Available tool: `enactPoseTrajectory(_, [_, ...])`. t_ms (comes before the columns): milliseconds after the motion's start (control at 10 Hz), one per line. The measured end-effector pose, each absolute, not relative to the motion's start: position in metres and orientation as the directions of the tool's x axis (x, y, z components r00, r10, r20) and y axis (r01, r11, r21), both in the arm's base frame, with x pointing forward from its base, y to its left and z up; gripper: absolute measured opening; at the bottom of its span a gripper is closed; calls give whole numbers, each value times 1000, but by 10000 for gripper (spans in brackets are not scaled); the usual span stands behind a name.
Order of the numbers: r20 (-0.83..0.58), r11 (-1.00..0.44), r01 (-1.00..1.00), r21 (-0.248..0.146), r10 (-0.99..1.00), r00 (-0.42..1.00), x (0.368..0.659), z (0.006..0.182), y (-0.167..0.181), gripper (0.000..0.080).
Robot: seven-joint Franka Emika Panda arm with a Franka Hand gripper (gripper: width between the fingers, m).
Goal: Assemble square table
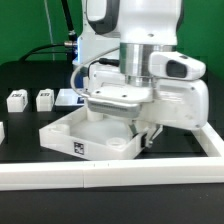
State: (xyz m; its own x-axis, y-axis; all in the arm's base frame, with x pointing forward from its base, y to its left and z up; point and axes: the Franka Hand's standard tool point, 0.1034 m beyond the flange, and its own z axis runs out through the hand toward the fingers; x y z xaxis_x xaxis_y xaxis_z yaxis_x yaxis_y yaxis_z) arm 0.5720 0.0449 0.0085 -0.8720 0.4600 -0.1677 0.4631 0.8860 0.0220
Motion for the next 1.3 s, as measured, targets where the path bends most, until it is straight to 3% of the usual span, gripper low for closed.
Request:
enactPoseTrajectory(500, [-183, 971, 237, -44, 225, -957, 570, 7, 35, 66])
enactPoseTrajectory(600, [-175, 986, 158, -51, 147, -973, 570, 8, 46, 66])
enactPoseTrajectory(800, [-175, 996, 73, -44, 64, -983, 577, 11, 66, 65])
enactPoseTrajectory(900, [-169, 998, 21, -62, 10, -985, 575, 9, 59, 65])
enactPoseTrajectory(1300, [-166, 998, 15, -64, 4, -986, 574, 8, 59, 65])
